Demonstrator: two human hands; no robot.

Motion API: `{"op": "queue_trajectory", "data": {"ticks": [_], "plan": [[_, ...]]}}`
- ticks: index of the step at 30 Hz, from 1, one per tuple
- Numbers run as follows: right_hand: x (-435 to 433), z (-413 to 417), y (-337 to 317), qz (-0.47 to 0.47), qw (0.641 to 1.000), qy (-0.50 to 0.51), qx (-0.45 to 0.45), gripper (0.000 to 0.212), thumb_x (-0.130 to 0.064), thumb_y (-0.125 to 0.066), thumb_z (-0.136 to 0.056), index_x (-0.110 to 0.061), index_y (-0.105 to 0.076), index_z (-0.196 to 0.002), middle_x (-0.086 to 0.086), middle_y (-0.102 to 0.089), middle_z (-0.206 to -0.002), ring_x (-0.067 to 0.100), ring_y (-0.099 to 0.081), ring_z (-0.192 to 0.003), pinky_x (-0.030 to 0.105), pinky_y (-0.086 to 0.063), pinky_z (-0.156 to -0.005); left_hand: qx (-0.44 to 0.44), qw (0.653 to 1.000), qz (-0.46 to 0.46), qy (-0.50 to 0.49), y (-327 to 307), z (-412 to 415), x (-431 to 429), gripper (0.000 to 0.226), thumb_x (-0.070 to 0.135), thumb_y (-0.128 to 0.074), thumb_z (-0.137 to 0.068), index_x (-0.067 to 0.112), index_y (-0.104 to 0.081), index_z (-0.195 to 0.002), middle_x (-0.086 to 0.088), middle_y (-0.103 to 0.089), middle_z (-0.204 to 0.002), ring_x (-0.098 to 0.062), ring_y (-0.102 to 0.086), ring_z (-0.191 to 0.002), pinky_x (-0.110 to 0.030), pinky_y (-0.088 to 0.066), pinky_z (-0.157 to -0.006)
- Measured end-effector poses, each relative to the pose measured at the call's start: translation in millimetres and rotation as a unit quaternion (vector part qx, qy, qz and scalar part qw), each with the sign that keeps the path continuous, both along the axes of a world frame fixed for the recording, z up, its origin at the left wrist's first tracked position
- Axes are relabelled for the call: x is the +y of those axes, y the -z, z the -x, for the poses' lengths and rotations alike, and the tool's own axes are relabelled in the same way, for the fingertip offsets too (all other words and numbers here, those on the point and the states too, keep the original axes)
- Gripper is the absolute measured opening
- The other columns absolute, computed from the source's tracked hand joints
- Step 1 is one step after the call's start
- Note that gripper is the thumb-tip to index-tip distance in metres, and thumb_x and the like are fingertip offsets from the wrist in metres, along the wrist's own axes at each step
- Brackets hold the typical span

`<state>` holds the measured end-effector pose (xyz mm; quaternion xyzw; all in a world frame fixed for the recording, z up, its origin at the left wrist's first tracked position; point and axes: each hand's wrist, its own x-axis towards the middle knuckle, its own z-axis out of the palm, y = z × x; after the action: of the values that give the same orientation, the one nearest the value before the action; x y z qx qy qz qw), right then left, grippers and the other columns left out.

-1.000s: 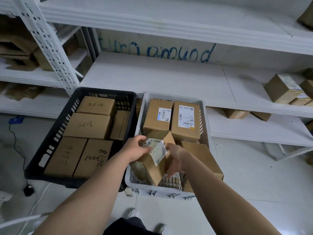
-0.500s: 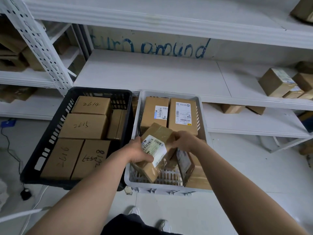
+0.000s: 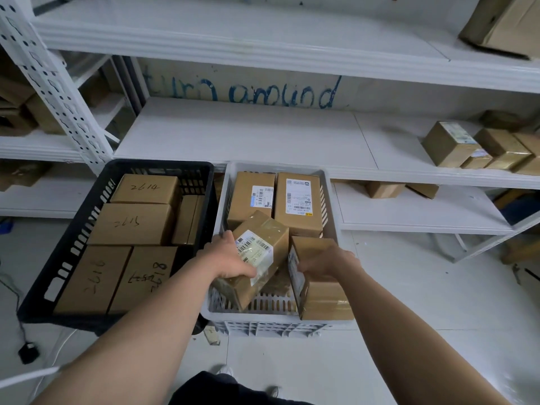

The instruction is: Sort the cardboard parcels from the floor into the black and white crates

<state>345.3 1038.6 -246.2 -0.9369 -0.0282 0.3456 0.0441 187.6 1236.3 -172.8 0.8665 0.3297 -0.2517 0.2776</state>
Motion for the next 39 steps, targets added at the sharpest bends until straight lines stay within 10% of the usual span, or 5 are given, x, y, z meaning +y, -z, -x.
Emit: {"op": "queue_trajectory", "data": {"ticks": [5,10,14,33,39], "plan": [[-17.8,-29.6,-14.0,-0.148,0.988,0.042,0.003,0.124,-0.089,-0.061,-0.005,-0.03,-0.063,-0.114,-0.001,-0.07,-0.109,0.025,-0.065,-0.097,0.045,-0.052,-0.086,-0.019,0.999,-0.021,-0.016,-21.5,-12.2,6.7,0.112,0.051,-0.076,-0.052,0.021,-0.019,-0.144,-0.009,-0.037,-0.129,-0.027,-0.043,-0.118,-0.045,-0.047,-0.096],[-23.5,1.0,-130.3,-0.252,0.965,0.07,-0.028,0.089,-0.065,-0.069,-0.05,-0.012,-0.057,-0.121,0.008,-0.064,-0.112,0.028,-0.063,-0.101,0.041,-0.051,-0.093,0.025,0.997,-0.054,0.039,-37.3,-22.4,6.8,0.112,0.045,-0.079,-0.054,0.021,-0.019,-0.147,-0.011,-0.036,-0.134,-0.029,-0.043,-0.12,-0.045,-0.045,-0.1],[-16.7,-9.5,-134.7,-0.199,0.974,0.041,-0.103,0.117,-0.078,-0.059,-0.042,-0.017,-0.042,-0.14,0.011,-0.055,-0.132,0.032,-0.048,-0.123,0.046,-0.043,-0.103,0.036,0.994,-0.059,0.083,-38.4,-24.3,0.1,0.118,0.039,-0.082,-0.058,0.024,-0.013,-0.152,-0.009,-0.031,-0.147,-0.029,-0.036,-0.13,-0.046,-0.04,-0.106],[55.8,-63.9,-97.9,-0.151,0.957,-0.17,-0.179,0.092,-0.063,-0.067,-0.076,-0.028,-0.027,-0.151,0.009,-0.012,-0.161,0.033,-0.007,-0.148,0.053,-0.008,-0.121,0.083,0.983,0.032,0.159,-12.6,-32.2,6.9,0.122,0.022,-0.083,-0.058,0.039,-0.007,-0.152,-0.001,-0.028,-0.152,-0.023,-0.03,-0.136,-0.039,-0.043,-0.103],[32.6,-44.6,-101.1,-0.327,0.894,-0.086,-0.293,0.035,-0.049,-0.067,-0.081,-0.018,-0.069,-0.097,-0.002,-0.064,-0.104,0.018,-0.057,-0.103,0.032,-0.05,-0.083,0.095,0.98,0.037,0.169,-10.5,-33.7,-5.5,0.122,0.018,-0.085,-0.06,0.039,-0.008,-0.152,-0.001,-0.032,-0.15,-0.024,-0.041,-0.129,-0.035,-0.048,-0.095]]}}
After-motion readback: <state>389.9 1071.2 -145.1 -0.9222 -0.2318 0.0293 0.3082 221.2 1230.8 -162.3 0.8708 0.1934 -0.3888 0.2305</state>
